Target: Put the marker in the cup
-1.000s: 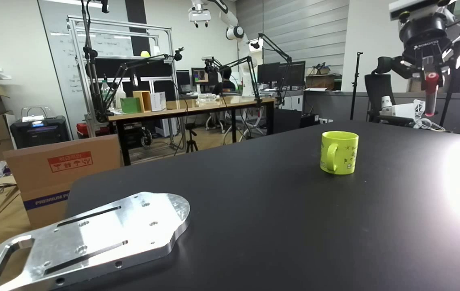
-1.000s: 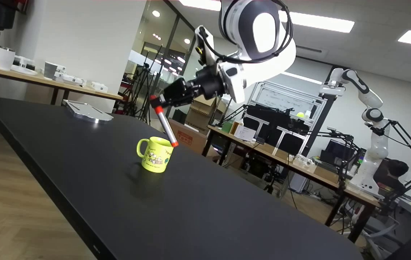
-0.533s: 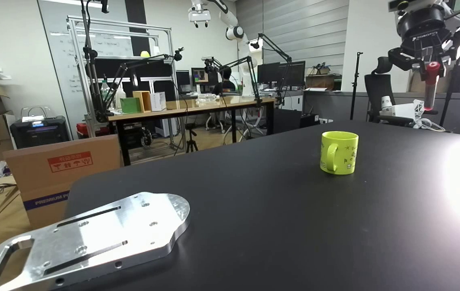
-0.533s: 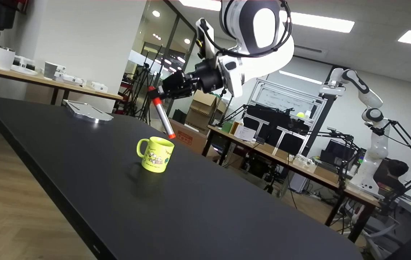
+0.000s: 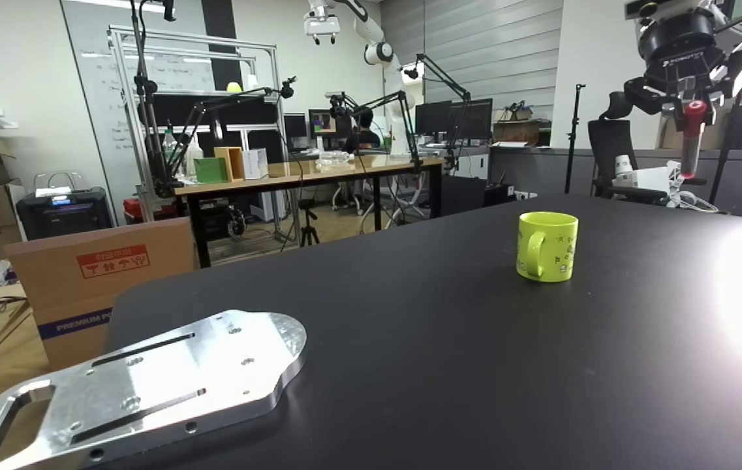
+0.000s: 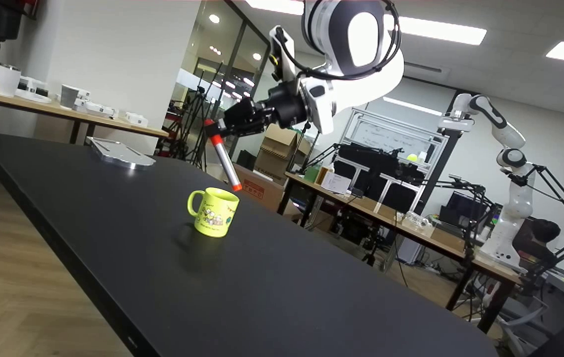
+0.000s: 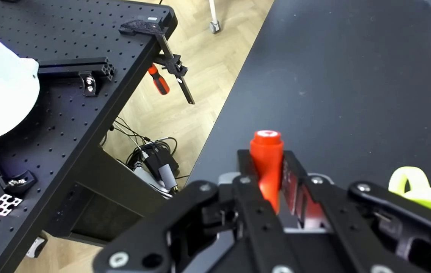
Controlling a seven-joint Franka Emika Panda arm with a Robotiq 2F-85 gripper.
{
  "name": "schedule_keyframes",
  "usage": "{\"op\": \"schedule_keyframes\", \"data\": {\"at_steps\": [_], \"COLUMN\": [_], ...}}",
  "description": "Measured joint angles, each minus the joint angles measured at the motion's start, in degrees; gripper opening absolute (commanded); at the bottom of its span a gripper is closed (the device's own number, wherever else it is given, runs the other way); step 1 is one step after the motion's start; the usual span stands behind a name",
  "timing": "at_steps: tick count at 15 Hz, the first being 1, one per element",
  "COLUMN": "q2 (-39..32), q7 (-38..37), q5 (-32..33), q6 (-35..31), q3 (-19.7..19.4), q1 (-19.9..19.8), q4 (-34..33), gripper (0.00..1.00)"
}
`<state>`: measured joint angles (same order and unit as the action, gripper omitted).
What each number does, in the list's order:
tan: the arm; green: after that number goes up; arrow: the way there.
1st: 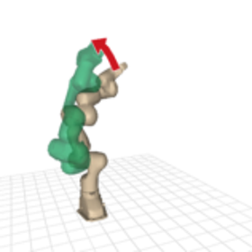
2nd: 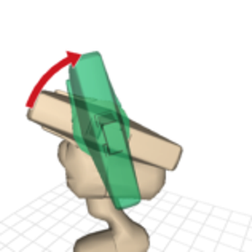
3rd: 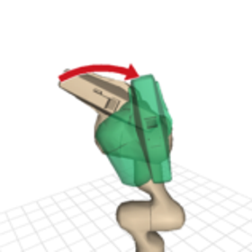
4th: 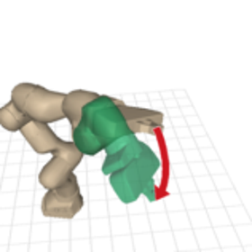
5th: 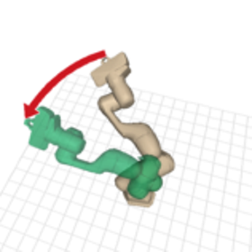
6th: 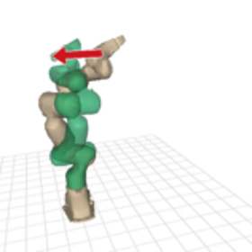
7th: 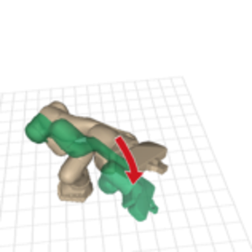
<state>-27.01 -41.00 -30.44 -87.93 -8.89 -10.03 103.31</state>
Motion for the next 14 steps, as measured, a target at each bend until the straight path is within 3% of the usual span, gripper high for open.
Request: {"op": "schedule_keyframes", "data": {"at_steps": [4, 10, 14], "q2": [-4.25, -14.70, -21.91], "q7": [0.02, -0.86, -2.10], "q5": [-4.02, -15.17, -19.44], "q6": [0.54, 6.91, 11.08], "q3": [0.06, 2.03, 4.62], "q1": [-0.50, -2.27, -1.88], "q4": [-8.31, -24.44, -29.54], "gripper": [0.06, 0.06, 0.06]}}
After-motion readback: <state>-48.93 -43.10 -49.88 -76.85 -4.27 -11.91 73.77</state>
